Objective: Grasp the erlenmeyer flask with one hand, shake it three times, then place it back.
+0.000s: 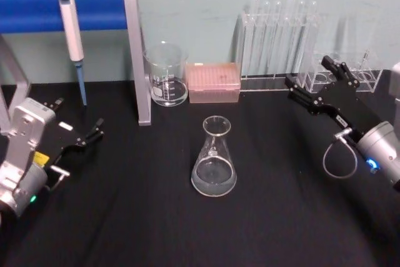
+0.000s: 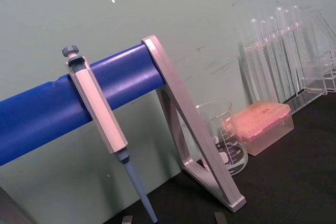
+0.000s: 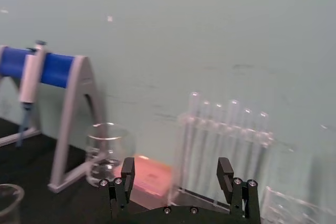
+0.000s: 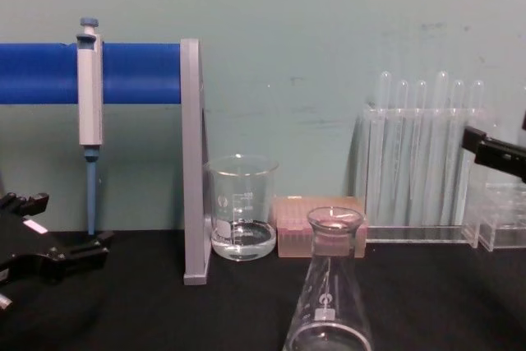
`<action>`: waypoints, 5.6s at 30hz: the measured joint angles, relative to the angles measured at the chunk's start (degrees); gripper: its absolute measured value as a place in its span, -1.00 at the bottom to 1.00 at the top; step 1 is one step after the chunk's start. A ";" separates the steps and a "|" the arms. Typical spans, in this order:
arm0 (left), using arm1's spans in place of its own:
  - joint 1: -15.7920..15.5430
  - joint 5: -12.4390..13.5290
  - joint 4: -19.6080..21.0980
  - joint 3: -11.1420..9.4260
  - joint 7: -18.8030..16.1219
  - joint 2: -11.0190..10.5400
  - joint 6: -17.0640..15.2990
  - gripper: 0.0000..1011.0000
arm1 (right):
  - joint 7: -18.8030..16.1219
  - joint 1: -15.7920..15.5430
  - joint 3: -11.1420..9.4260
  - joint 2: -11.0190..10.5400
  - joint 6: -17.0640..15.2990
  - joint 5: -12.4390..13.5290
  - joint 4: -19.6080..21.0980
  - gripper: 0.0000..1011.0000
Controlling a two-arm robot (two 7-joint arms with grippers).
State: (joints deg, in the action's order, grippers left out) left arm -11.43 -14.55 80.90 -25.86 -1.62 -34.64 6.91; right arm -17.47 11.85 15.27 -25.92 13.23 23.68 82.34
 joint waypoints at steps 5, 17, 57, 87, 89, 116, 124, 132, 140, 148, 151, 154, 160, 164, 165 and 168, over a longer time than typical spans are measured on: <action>0.00 0.00 0.00 0.00 0.00 0.00 0.00 0.98 | 4.52 -0.94 -0.93 2.26 -1.76 -1.89 -0.64 0.98; 0.00 0.00 0.00 0.00 0.00 0.00 0.00 0.98 | 7.43 -1.45 -0.95 5.27 -7.33 -4.19 -4.36 0.98; 0.00 0.00 0.00 0.00 0.00 0.00 0.00 0.98 | 6.06 -1.12 -0.87 6.50 -8.95 -5.78 -6.35 0.98; 0.00 0.00 0.00 0.00 0.00 0.00 0.00 0.98 | 6.06 -1.12 -0.87 6.49 -8.90 -5.72 -6.35 0.98; 0.00 0.00 0.00 0.00 0.00 0.00 0.00 0.98 | 6.06 -1.12 -0.87 6.50 -8.91 -5.72 -6.35 0.98; 0.00 0.00 0.00 0.00 0.00 0.00 0.00 0.98 | 6.06 -1.12 -0.87 6.50 -8.91 -5.72 -6.35 0.98; 0.00 0.00 0.00 0.00 0.00 0.00 0.00 0.98 | 6.06 -1.12 -0.87 6.50 -8.91 -5.72 -6.35 0.98; 0.00 0.00 0.00 0.00 0.00 0.00 0.00 0.98 | 6.06 -1.12 -0.87 6.49 -8.91 -5.72 -6.35 0.98; 0.00 0.00 0.00 0.00 0.00 0.00 0.00 0.98 | 6.06 -1.12 -0.87 6.50 -8.91 -5.72 -6.35 0.98; 0.00 0.00 0.00 0.00 0.00 0.00 0.00 0.98 | 6.06 -1.12 -0.87 6.50 -8.91 -5.72 -6.35 0.98; 0.00 0.00 0.00 0.00 0.00 0.00 0.00 0.98 | 6.06 -1.12 -0.87 6.50 -8.91 -5.72 -6.35 0.98; 0.00 0.00 0.00 0.00 0.00 0.00 0.00 0.98 | 6.06 -1.12 -0.87 6.50 -8.91 -5.72 -6.35 0.98; 0.00 0.00 0.00 0.00 0.00 0.00 0.00 0.98 | 6.06 -1.12 -0.87 6.50 -8.91 -5.72 -6.35 0.98; 0.00 0.00 0.00 0.00 0.00 0.00 0.00 0.98 | 6.06 -1.12 -0.87 6.49 -8.91 -5.72 -6.35 0.98; 0.00 0.00 0.00 0.00 0.00 0.00 0.00 0.98 | 6.06 -1.12 -0.87 6.50 -8.91 -5.72 -6.35 0.98; 0.00 0.00 0.00 0.00 0.00 0.00 0.00 0.98 | 6.06 -1.12 -0.87 6.50 -8.91 -5.72 -6.35 0.98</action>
State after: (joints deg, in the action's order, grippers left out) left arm -11.43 -14.55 80.90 -25.86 -1.62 -34.64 6.91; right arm -11.40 10.73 14.40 -19.43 4.32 17.96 75.99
